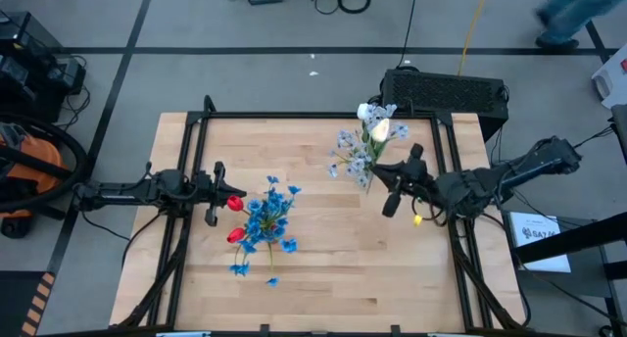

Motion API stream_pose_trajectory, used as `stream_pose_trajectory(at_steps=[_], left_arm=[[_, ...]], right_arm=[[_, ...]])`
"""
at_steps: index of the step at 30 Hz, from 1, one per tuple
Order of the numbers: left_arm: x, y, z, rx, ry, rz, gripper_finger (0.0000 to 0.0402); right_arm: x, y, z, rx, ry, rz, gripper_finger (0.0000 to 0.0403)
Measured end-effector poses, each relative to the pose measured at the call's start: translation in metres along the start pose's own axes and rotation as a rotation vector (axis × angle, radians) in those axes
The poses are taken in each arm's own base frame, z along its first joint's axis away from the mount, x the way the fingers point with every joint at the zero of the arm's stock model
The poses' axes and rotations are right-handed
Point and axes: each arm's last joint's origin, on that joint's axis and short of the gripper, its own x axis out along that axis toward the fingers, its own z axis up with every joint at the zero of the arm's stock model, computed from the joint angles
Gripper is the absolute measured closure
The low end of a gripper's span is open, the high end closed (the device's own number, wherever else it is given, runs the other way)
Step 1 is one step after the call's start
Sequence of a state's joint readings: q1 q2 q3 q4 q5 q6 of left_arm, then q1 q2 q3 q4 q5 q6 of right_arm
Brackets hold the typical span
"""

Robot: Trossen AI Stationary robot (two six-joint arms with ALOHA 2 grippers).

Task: Sort flowers into vase by color
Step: Put the pink tulip into the transparent vase

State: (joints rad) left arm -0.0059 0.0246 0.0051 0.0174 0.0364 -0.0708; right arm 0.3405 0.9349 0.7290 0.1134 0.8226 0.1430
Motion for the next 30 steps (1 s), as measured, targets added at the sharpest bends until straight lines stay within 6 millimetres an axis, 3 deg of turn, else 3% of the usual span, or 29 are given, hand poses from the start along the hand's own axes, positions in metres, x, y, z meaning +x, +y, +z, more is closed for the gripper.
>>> stream_pose_trajectory(at_steps=[5,10,16,30], left_arm=[[0.000,0.000,0.000,0.000,0.000,0.000,0.0393],[0.000,0.000,0.000,0.000,0.000,0.000,0.0393],[0.000,0.000,0.000,0.000,0.001,0.000,0.0393],[0.000,0.000,0.000,0.000,0.001,0.000,0.0393]], right_arm=[[0.002,-0.024,-0.009,0.018,-0.149,0.084,0.0403],[-0.017,-0.054,-0.033,0.107,-0.221,0.103,0.0403],[-0.029,-0.076,-0.048,0.098,-0.264,0.033,0.0403],[-0.003,-0.106,-0.064,0.024,-0.201,0.045,0.0403]])
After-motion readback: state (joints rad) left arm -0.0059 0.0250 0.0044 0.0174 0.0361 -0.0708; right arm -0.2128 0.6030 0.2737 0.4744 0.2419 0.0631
